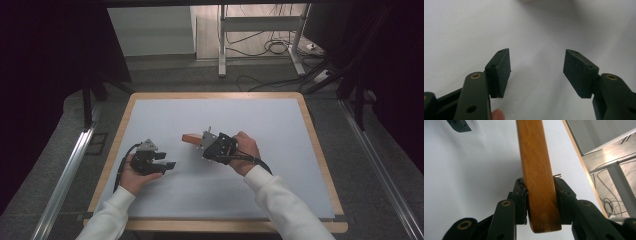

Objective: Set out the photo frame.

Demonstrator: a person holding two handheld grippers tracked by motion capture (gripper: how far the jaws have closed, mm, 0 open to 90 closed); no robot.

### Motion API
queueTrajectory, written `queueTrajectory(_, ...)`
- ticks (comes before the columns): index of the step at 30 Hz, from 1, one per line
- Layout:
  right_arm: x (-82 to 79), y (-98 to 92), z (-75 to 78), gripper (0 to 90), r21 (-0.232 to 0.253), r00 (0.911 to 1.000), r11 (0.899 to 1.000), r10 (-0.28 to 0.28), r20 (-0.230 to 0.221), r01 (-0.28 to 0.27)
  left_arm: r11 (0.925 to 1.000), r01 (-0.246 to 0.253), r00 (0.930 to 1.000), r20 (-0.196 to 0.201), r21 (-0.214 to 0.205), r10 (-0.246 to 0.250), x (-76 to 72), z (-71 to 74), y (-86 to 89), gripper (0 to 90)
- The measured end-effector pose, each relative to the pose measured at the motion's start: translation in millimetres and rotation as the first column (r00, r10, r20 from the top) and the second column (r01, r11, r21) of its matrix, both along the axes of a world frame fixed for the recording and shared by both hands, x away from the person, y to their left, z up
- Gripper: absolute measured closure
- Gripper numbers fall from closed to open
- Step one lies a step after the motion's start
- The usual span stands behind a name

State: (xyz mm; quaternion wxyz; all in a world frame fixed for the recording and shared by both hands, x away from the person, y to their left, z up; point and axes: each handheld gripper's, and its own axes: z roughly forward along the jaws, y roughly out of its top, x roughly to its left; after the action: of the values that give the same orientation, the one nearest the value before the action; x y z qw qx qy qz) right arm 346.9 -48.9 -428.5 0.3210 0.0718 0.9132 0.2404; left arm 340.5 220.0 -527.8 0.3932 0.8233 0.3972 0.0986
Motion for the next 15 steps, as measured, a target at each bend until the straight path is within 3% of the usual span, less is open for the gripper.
queueTrajectory(4,2.9,3.2,3.0,69.2,-0.020,0.9999,1.000,0.011,0.009,-0.011,1.0000,-0.002,1.0000,-0.002,0.001,0.002,0.6,-1.0,0.3,38.9)
queueTrajectory(9,5.2,7.1,13.2,69.9,0.005,0.9991,1.000,0.026,-0.034,-0.026,0.9999,-0.010,0.9999,-0.003,-0.004,0.010,0.8,-1.5,2.4,38.9)
queueTrajectory(15,-5.1,-1.0,24.6,69.8,0.047,0.9950,0.998,0.054,-0.085,-0.050,0.9999,-0.011,0.9999,-0.006,0.000,0.011,1.3,-2.9,3.0,38.9)
